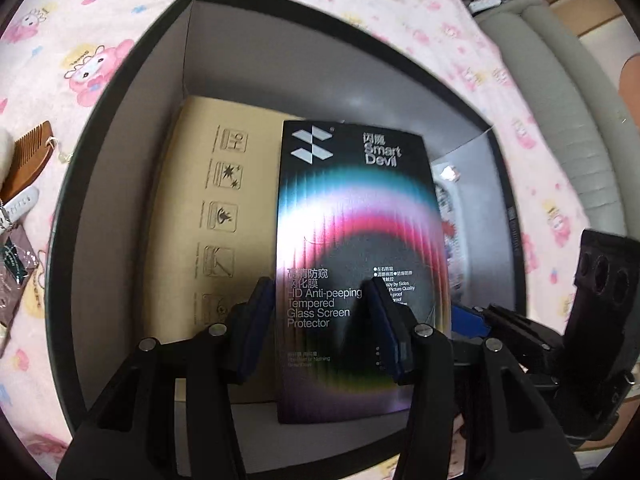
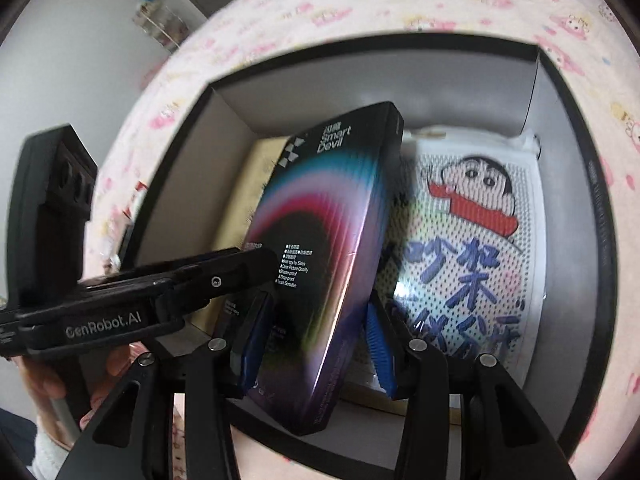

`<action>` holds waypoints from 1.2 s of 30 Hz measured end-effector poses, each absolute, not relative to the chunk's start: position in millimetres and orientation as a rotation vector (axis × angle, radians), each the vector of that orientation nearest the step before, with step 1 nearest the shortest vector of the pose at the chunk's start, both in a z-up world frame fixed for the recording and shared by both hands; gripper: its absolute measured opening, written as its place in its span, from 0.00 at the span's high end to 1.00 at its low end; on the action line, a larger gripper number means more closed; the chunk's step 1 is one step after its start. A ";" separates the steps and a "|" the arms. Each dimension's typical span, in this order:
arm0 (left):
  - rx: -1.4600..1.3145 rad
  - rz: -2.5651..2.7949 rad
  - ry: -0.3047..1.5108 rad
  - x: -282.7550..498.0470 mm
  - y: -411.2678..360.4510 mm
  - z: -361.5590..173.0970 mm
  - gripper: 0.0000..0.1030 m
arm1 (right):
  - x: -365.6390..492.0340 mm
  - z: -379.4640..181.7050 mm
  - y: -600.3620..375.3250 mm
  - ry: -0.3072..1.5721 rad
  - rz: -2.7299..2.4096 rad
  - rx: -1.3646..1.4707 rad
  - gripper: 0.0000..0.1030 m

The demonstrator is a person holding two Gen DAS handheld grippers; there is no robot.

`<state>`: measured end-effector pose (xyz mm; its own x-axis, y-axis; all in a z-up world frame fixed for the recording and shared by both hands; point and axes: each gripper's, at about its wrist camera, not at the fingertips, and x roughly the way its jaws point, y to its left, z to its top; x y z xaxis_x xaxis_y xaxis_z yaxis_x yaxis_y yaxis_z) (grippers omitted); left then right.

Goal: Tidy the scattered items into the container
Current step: 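Lower the Smart Devil box into the black box beside the crayon pack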

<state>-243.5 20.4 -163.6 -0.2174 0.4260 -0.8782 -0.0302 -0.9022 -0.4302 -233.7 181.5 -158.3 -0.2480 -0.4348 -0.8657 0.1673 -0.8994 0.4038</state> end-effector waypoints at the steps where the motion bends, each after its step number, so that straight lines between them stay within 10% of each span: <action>1: -1.757 2.204 -0.437 -243.1 22.6 -164.0 0.53 | -234.9 -162.7 180.0 -0.321 -2.168 1.667 0.57; 14: -1.613 2.270 -0.379 -234.4 36.9 -136.2 0.53 | -210.1 -106.7 198.2 -0.113 -2.621 1.429 0.57; 22: -1.543 2.147 -0.337 -249.1 75.3 -132.2 0.60 | -220.6 -104.6 241.3 -0.348 -2.687 1.504 0.57; 36: -1.672 2.314 0.256 -230.8 130.3 -137.0 0.55 | -232.0 -123.4 234.2 -0.343 -2.625 1.565 0.57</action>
<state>-230.8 130.3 -137.0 -0.2945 0.1170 -0.9485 -0.3217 -0.9467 -0.0169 -232.0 234.2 -123.4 -0.4803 -0.1701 -0.8605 -0.0565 -0.9730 0.2239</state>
